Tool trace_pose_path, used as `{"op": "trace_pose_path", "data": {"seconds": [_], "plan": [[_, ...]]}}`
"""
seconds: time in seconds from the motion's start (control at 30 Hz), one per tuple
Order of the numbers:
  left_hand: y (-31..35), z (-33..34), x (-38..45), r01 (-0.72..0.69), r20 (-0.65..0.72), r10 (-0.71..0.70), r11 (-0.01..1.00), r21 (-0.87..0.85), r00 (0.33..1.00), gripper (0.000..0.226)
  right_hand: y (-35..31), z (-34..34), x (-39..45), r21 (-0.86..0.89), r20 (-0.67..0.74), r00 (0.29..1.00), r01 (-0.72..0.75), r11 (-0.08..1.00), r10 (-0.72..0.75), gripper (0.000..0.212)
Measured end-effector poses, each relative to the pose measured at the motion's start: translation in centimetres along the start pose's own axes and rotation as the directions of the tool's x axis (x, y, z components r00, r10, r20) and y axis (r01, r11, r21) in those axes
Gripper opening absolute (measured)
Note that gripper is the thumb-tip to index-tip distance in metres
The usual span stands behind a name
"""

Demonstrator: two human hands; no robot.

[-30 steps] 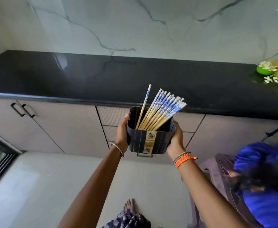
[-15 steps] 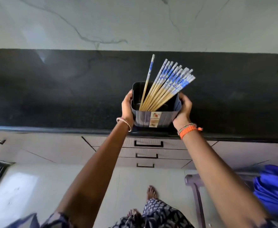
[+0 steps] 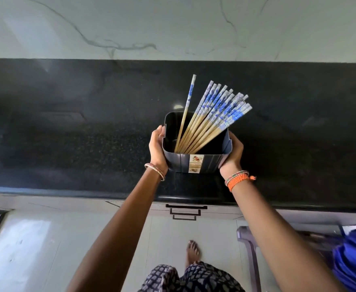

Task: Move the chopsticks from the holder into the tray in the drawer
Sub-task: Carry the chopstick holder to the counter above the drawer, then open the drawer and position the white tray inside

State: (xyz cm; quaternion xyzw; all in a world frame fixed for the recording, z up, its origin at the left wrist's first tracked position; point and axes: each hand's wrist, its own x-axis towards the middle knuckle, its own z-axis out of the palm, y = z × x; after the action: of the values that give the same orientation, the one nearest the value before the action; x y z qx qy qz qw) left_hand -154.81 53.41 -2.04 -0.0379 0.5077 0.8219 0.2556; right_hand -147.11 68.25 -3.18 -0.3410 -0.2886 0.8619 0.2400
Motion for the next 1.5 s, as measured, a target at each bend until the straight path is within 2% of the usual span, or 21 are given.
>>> {"op": "trace_pose_path", "data": {"seconds": [0.13,0.17,0.23,0.27,0.3,0.33,0.37,0.4,0.43,0.5,0.53,0.67,0.8,0.9,1.03,1.13,1.23,1.33,1.37,1.43,1.5], "plan": [[1.2,-1.2,-1.4,-0.008,-0.080,0.011,1.000,0.030,0.997,0.050,-0.6,-0.9,-1.2,0.034,-0.153,0.973,0.181,0.983,-0.173,0.026],[1.4,-1.8,-2.0,-0.021,-0.117,0.026,0.999,0.050,0.993,0.050,-0.4,-1.5,-2.3,-0.013,-0.182,0.957,0.229,0.973,-0.227,0.024],[1.4,-3.4,-4.2,-0.022,-0.179,0.030,0.999,0.048,0.983,0.046,0.7,-3.4,-5.6,-0.247,-0.175,0.900,0.352,0.903,-0.399,0.023],[1.3,-4.1,-5.5,-0.025,-0.197,0.033,0.999,0.047,0.980,0.042,1.5,-4.6,-7.6,-0.420,-0.115,0.850,0.428,0.800,-0.515,0.026],[0.9,-4.7,-6.6,-0.031,-0.202,0.041,0.998,0.052,0.979,0.039,2.2,-5.9,-9.6,-0.586,0.011,0.777,0.515,0.626,-0.629,0.026],[0.4,-5.3,-8.1,-0.035,-0.200,0.046,0.997,0.062,0.979,0.038,3.2,-7.3,-11.8,-0.708,0.204,0.695,0.591,0.386,-0.690,0.024],[-0.2,-5.9,-9.4,-0.044,-0.191,0.058,0.996,0.079,0.980,0.039,4.2,-8.6,-13.6,-0.745,0.435,0.621,0.655,0.127,-0.652,0.022],[-0.8,-6.4,-10.7,-0.049,-0.183,0.067,0.993,0.104,0.981,0.040,5.4,-9.6,-15.1,-0.711,0.633,0.586,0.698,-0.083,-0.506,0.022],[-1.5,-6.9,-11.9,-0.050,-0.175,0.073,0.990,0.130,0.982,0.040,6.7,-10.3,-16.1,-0.653,0.753,0.589,0.725,-0.220,-0.295,0.024],[-2.8,-7.7,-13.5,-0.050,-0.152,0.080,0.980,0.192,0.985,0.040,9.3,-10.9,-16.5,-0.604,0.725,0.680,0.702,-0.378,0.105,0.036],[-3.5,-8.1,-14.1,-0.062,-0.136,0.095,0.971,0.231,0.986,0.039,10.6,-11.0,-16.2,-0.596,0.670,0.715,0.678,-0.431,0.198,0.041],[-5.2,-8.6,-14.2,-0.213,0.051,0.212,0.878,0.429,0.976,0.031,13.6,-10.1,-11.2,-0.706,0.505,0.830,0.554,-0.441,0.236,0.029],[-6.8,-9.0,-12.6,-0.389,0.181,0.362,0.666,0.636,0.915,0.029,15.2,-10.1,-7.1,-0.832,0.339,0.919,0.393,-0.392,0.203,0.023],[-7.5,-8.4,-12.0,-0.459,0.185,0.480,0.552,0.696,0.858,0.027,15.7,-10.4,-6.2,-0.854,0.321,0.934,0.358,-0.377,0.159,0.027],[-8.5,-7.7,-11.6,-0.462,0.119,0.570,0.508,0.727,0.813,0.030,16.5,-11.3,-7.2,-0.842,0.347,0.929,0.369,-0.395,0.127,0.035],[-9.3,-7.8,-12.4,-0.495,0.184,0.589,0.425,0.758,0.787,0.025,16.9,-12.5,-9.5,-0.854,0.341,0.929,0.369,-0.366,0.141,0.036],[-10.2,-8.9,-13.7,-0.503,0.371,0.510,0.145,0.852,0.776,0.020,16.9,-13.9,-13.0,-0.854,0.354,0.921,0.389,-0.344,0.164,0.021],[-11.4,-10.1,-15.7,-0.406,0.462,0.323,-0.228,0.885,0.826,0.041,17.1,-15.7,-16.7,-0.859,0.371,0.902,0.423,-0.289,0.219,0.023],[-11.8,-10.5,-16.7,-0.364,0.448,0.291,-0.300,0.882,0.845,0.049,17.1,-16.2,-18.1,-0.865,0.364,0.899,0.423,-0.269,0.243,0.023],[-12.6,-11.1,-19.1,-0.327,0.437,0.275,-0.365,0.871,0.856,0.055,16.8,-17.2,-20.8,-0.884,0.332,0.898,0.403,-0.236,0.289,0.022],[-13.1,-11.7,-21.3,-0.301,0.434,0.292,-0.406,0.863,0.852,0.055,16.0,-18.0,-23.7,-0.867,0.373,0.903,0.421,-0.266,0.212,0.023]]}}
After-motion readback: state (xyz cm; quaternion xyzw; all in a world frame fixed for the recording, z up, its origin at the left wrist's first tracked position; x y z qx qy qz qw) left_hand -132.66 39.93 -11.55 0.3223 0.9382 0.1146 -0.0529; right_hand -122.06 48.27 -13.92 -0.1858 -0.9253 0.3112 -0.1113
